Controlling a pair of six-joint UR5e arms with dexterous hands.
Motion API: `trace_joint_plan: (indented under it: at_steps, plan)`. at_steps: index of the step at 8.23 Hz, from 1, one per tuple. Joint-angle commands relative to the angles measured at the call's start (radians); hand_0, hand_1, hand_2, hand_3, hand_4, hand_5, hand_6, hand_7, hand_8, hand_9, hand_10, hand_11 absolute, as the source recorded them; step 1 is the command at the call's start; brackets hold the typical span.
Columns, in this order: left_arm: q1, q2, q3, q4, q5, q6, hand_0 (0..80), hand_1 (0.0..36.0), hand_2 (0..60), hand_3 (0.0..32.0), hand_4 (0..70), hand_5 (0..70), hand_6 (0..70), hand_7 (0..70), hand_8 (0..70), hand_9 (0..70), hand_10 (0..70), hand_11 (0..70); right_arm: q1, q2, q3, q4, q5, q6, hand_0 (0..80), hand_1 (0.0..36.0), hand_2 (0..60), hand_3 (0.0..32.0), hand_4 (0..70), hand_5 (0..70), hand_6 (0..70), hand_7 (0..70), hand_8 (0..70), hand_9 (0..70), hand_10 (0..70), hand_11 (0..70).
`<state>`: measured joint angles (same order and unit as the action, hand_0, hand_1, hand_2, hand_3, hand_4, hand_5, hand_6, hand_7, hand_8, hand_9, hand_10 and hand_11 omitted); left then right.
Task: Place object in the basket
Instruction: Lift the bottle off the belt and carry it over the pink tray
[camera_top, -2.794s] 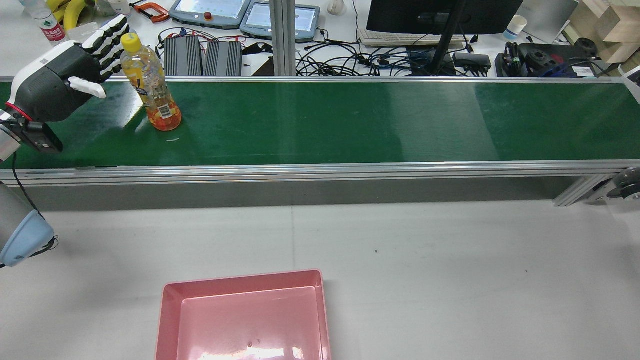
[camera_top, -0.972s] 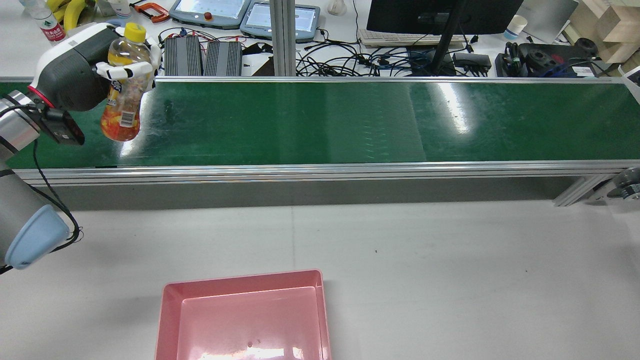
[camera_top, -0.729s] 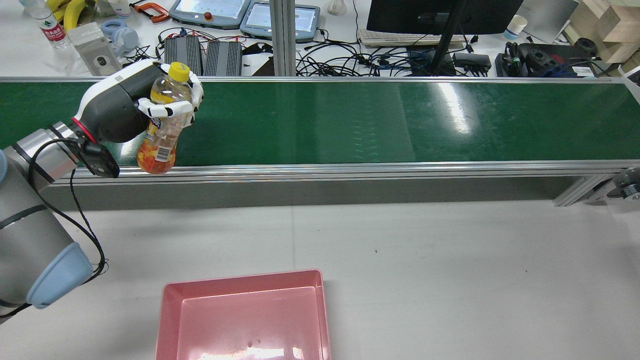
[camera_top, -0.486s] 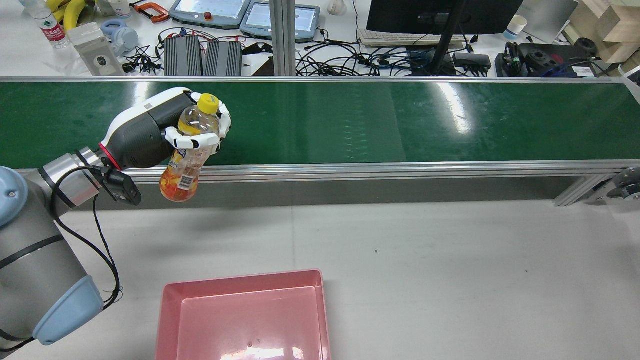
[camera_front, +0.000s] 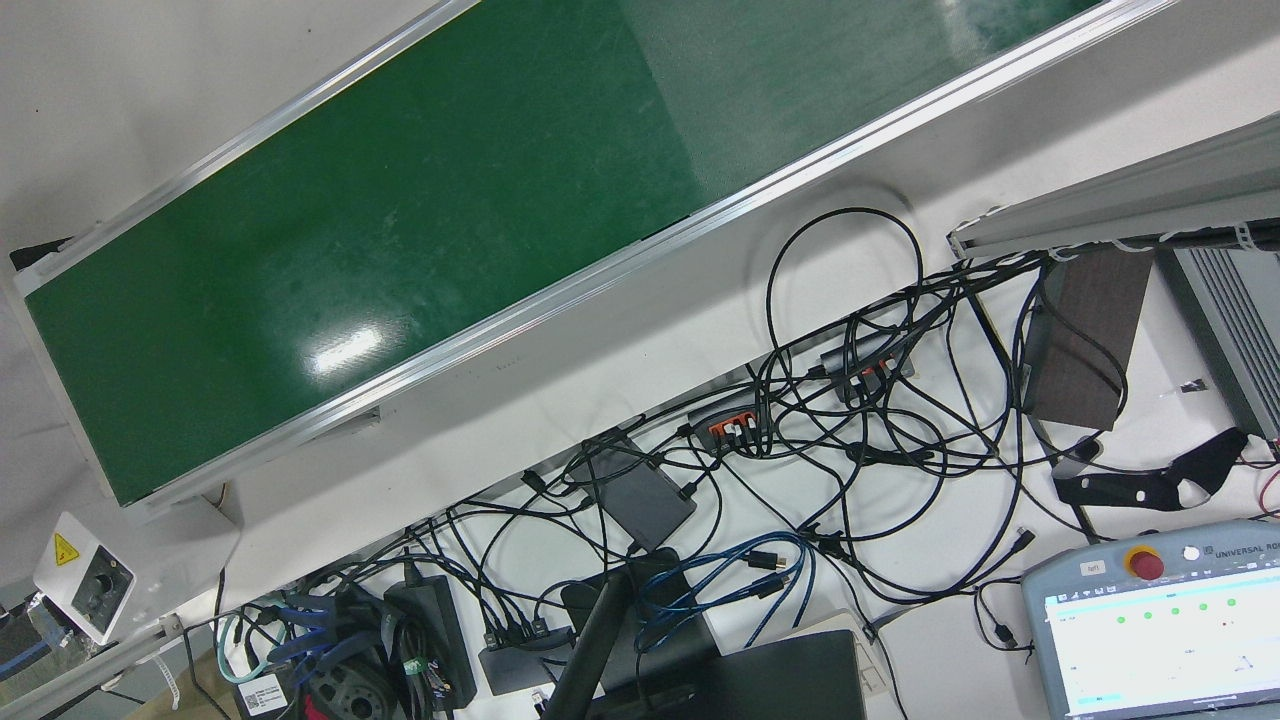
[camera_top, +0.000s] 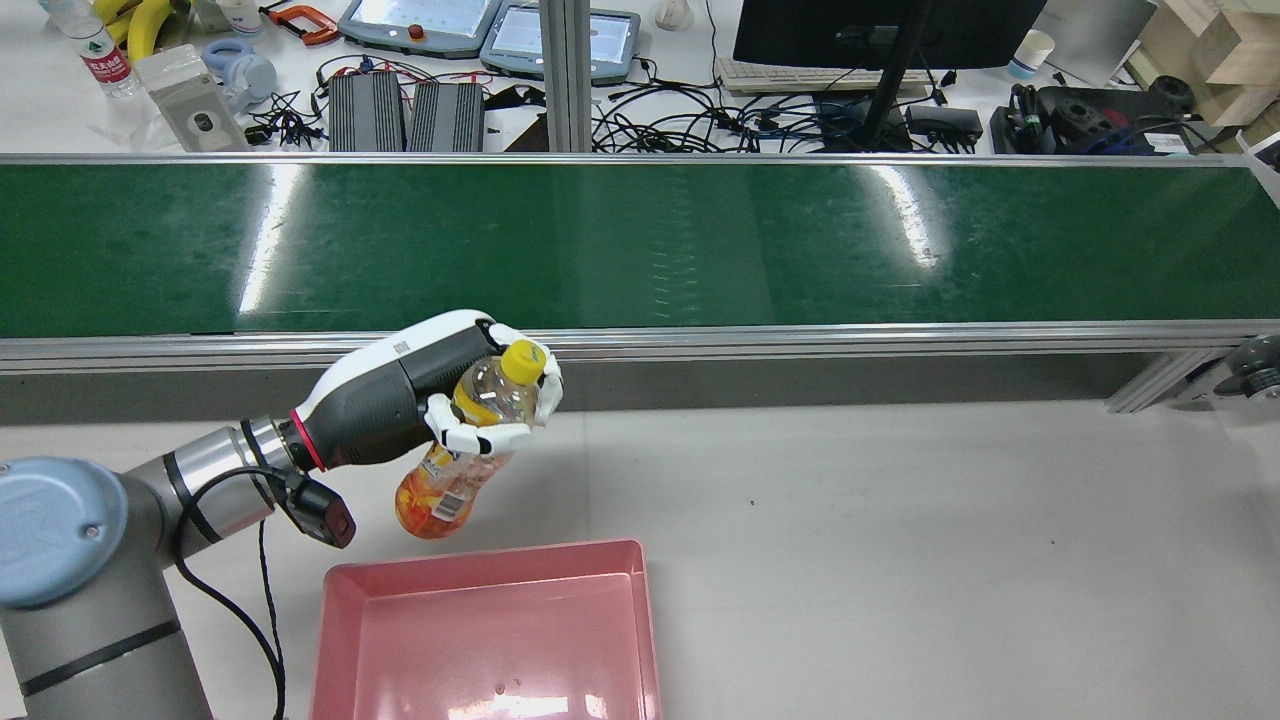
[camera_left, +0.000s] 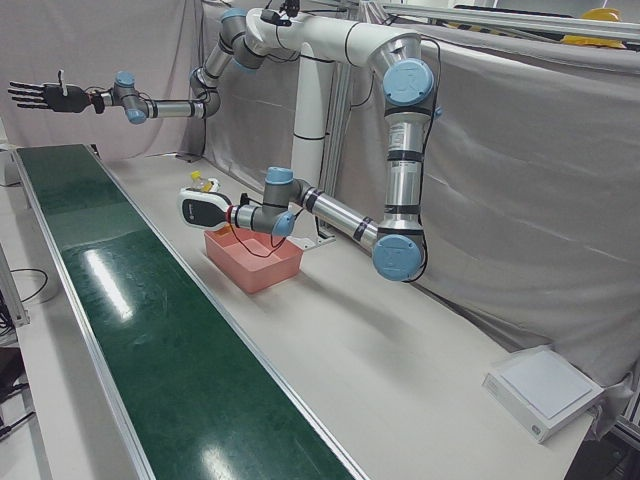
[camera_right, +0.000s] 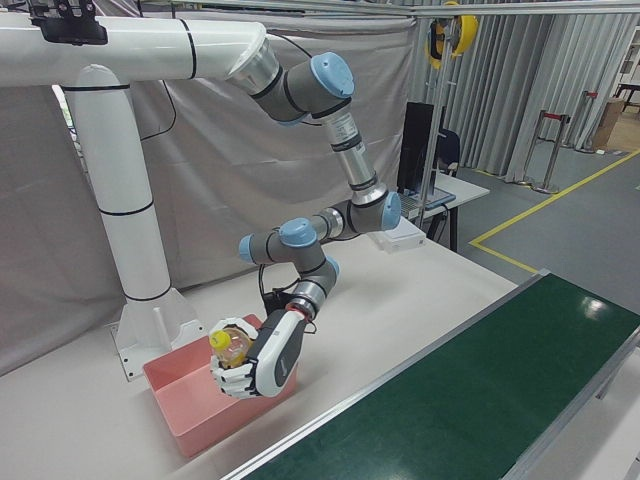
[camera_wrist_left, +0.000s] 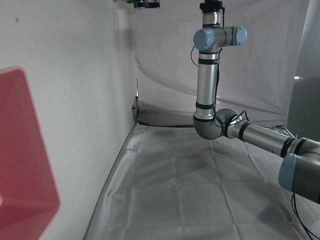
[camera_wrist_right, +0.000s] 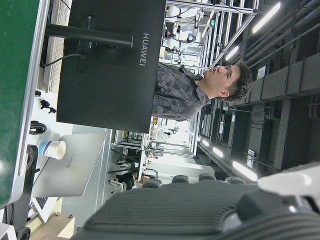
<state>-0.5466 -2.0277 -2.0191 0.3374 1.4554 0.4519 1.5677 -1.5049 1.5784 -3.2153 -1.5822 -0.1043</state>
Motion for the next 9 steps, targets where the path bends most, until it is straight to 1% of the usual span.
trace_joint_plan:
  at_steps: [1, 2, 3, 4, 5, 6, 7, 8, 9]
  plan:
    - [0.137, -0.006, -0.032, 0.040, -0.004, 0.037, 48.2, 8.0, 60.0, 0.0, 70.0, 70.0, 70.0, 70.0, 70.0, 70.0, 70.0, 70.0, 0.000, 0.000, 0.000, 0.000, -0.001, 0.000, 0.0, 0.0, 0.0, 0.0, 0.0, 0.0, 0.0, 0.0, 0.0, 0.0, 0.0, 0.0]
    - [0.145, -0.002, -0.039, 0.035, -0.006, 0.039, 48.4, 7.9, 55.6, 0.0, 70.0, 70.0, 70.0, 70.0, 70.0, 70.0, 70.0, 70.0, -0.002, 0.000, -0.001, 0.000, 0.001, 0.000, 0.0, 0.0, 0.0, 0.0, 0.0, 0.0, 0.0, 0.0, 0.0, 0.0, 0.0, 0.0]
    - [0.145, 0.001, -0.055, 0.031, -0.006, 0.039, 48.3, 6.7, 44.0, 0.0, 70.0, 67.1, 66.8, 70.0, 64.2, 70.0, 70.0, 70.0, -0.002, 0.000, -0.002, 0.000, 0.001, 0.000, 0.0, 0.0, 0.0, 0.0, 0.0, 0.0, 0.0, 0.0, 0.0, 0.0, 0.0, 0.0]
    - [0.145, 0.001, -0.072, 0.031, -0.004, 0.039, 47.7, 1.8, 8.0, 0.0, 70.0, 40.6, 33.5, 61.3, 42.3, 54.0, 52.8, 70.0, -0.002, 0.000, -0.002, 0.000, 0.001, 0.000, 0.0, 0.0, 0.0, 0.0, 0.0, 0.0, 0.0, 0.0, 0.0, 0.0, 0.0, 0.0]
    - [0.145, 0.001, -0.075, 0.020, -0.004, 0.039, 47.3, 0.1, 0.0, 0.0, 34.8, 24.7, 6.6, 19.4, 20.7, 23.8, 32.1, 45.7, -0.002, 0.000, -0.003, 0.000, 0.001, 0.000, 0.0, 0.0, 0.0, 0.0, 0.0, 0.0, 0.0, 0.0, 0.0, 0.0, 0.0, 0.0]
    - [0.146, 0.003, -0.075, 0.017, -0.004, 0.039, 46.6, 0.0, 0.0, 0.0, 15.6, 24.1, 0.2, 13.0, 17.1, 16.2, 18.5, 27.0, -0.002, 0.000, -0.003, 0.000, 0.001, 0.000, 0.0, 0.0, 0.0, 0.0, 0.0, 0.0, 0.0, 0.0, 0.0, 0.0, 0.0, 0.0]
    - [0.145, 0.003, -0.075, 0.017, -0.004, 0.039, 46.3, 0.0, 0.0, 17.2, 0.0, 16.9, 0.0, 10.0, 11.0, 6.8, 3.4, 5.3, -0.002, 0.000, -0.003, 0.000, 0.001, 0.000, 0.0, 0.0, 0.0, 0.0, 0.0, 0.0, 0.0, 0.0, 0.0, 0.0, 0.0, 0.0]
    - [0.143, 0.004, -0.073, 0.017, -0.004, 0.039, 46.3, 0.0, 0.0, 28.4, 0.0, 8.1, 0.0, 7.8, 8.9, 1.8, 0.8, 1.4, -0.002, 0.000, -0.003, 0.000, 0.001, 0.000, 0.0, 0.0, 0.0, 0.0, 0.0, 0.0, 0.0, 0.0, 0.0, 0.0, 0.0, 0.0]
    - [0.143, 0.004, -0.073, 0.017, -0.004, 0.039, 46.2, 0.0, 0.0, 32.0, 0.0, 5.0, 0.0, 7.3, 8.9, 0.9, 0.6, 1.2, -0.002, 0.000, -0.003, 0.000, 0.001, 0.000, 0.0, 0.0, 0.0, 0.0, 0.0, 0.0, 0.0, 0.0, 0.0, 0.0, 0.0, 0.0]
